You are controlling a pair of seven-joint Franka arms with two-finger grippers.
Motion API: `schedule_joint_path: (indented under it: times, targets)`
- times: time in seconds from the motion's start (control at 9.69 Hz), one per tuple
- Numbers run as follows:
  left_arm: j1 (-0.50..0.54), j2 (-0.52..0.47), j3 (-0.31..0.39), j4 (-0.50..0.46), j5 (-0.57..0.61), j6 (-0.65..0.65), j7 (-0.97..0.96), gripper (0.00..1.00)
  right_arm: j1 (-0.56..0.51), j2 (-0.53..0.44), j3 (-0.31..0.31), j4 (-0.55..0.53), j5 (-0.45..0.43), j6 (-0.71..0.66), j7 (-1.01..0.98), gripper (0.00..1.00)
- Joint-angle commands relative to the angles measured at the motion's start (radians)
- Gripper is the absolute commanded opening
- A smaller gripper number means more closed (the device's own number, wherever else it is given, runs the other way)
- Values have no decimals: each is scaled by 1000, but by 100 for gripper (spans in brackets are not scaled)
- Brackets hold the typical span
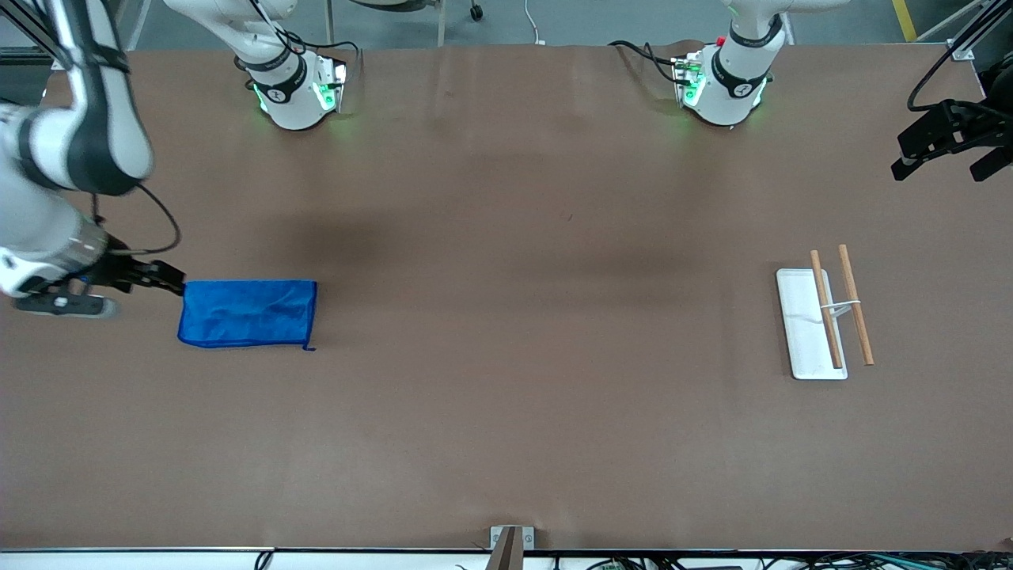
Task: Right arm passes towel to left arm to hang
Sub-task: 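Reach the right gripper down to the blue towel's edge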
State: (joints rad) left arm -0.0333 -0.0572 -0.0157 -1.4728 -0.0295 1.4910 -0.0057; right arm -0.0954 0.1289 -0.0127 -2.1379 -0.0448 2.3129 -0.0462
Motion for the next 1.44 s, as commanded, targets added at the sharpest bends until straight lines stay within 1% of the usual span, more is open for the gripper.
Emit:
schedule_joint_path:
  times: [0.0,0.21,0.31,0.52,0.62,0.83,0.93,1.03,1.13,1.24,1.34]
  targets:
    - [1,-19,5,-46,-9,3,58,99,-3,90,0,-95,-17,204,-49,100]
    - [12,-26,7,-50,-10,2,107,99,-3,181,0,-143,-15,369,-55,100]
    - [10,-35,5,-70,-9,2,107,99,-7,222,0,-145,-17,397,-55,100]
    - [10,-39,3,-72,-10,2,105,99,-7,248,0,-164,-17,422,-55,100]
    - [10,-38,2,-72,-10,2,105,100,-7,259,0,-178,-17,456,-57,100]
    - [10,-33,2,-69,-10,2,108,100,-12,273,0,-174,-17,462,-76,99]
    - [10,-26,2,-66,-9,3,108,100,-12,281,0,-175,-17,474,-77,92]
    - [12,-23,3,-64,-9,8,108,100,-12,288,0,-174,-17,474,-78,70]
    - [13,-23,5,-66,-9,8,108,100,-10,290,0,-172,-17,473,-77,36]
    - [15,-23,7,-63,-10,8,108,100,-10,290,0,-171,-15,470,-63,7]
    - [16,-23,7,-61,-9,9,108,100,-12,290,0,-169,-15,468,-61,0]
